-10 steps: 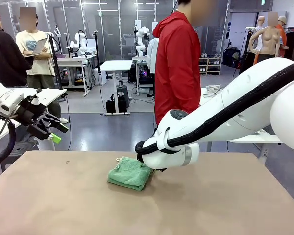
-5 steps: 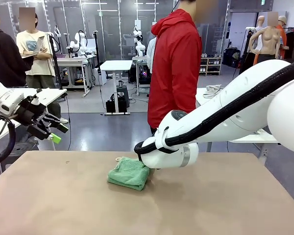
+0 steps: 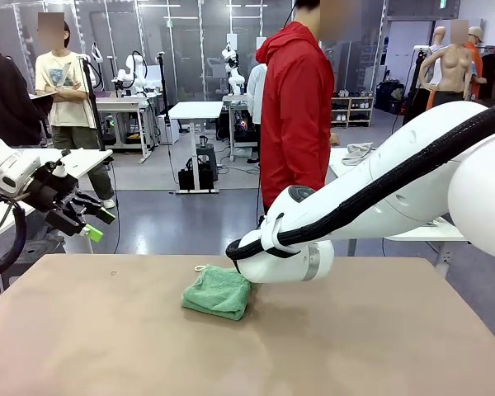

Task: Fold the towels and place them in the basket.
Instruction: Place the folded Towel with hook on the right side of the table.

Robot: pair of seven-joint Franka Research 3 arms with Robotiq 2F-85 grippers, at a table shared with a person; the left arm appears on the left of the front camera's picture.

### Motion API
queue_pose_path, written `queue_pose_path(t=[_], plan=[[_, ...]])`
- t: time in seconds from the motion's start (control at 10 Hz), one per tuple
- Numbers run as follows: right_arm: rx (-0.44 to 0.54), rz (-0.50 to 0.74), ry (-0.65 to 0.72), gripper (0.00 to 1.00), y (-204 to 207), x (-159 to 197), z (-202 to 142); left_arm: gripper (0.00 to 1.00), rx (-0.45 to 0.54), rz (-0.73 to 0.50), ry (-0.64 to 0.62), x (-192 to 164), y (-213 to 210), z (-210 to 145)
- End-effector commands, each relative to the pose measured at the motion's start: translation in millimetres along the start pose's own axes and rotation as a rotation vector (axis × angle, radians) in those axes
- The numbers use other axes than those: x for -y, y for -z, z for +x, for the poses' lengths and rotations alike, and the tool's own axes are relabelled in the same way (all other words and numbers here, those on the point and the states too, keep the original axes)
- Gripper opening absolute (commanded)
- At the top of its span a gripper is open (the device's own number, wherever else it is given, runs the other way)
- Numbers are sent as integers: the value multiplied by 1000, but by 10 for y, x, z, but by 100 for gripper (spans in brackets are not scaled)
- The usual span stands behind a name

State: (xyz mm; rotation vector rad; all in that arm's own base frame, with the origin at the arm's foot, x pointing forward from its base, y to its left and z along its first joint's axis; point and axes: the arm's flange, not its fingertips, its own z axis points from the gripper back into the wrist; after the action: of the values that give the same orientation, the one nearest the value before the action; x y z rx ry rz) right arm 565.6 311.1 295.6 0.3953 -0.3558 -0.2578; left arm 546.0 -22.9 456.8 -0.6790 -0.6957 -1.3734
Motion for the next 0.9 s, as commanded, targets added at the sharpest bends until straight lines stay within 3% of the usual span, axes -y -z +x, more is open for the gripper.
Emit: queue_pose_path(t=[0.0, 0.3, 0.4, 0.7, 0.8], plan=[[-3, 1, -8, 0, 5, -15, -23, 100, -4, -2, 2, 5, -1, 2], [-3, 1, -8, 0, 5, -15, -23, 100, -4, -2, 2, 5, -1, 2], [-1, -2, -1, 6, 5, 10, -4, 100, -4, -2, 2, 5, -1, 2], [28, -37, -127, 5, -225, 540, 474, 100, -4, -2, 2, 5, -1, 2], [-13, -43, -185, 5, -328, 801, 660, 100, -4, -2, 2, 5, -1, 2]])
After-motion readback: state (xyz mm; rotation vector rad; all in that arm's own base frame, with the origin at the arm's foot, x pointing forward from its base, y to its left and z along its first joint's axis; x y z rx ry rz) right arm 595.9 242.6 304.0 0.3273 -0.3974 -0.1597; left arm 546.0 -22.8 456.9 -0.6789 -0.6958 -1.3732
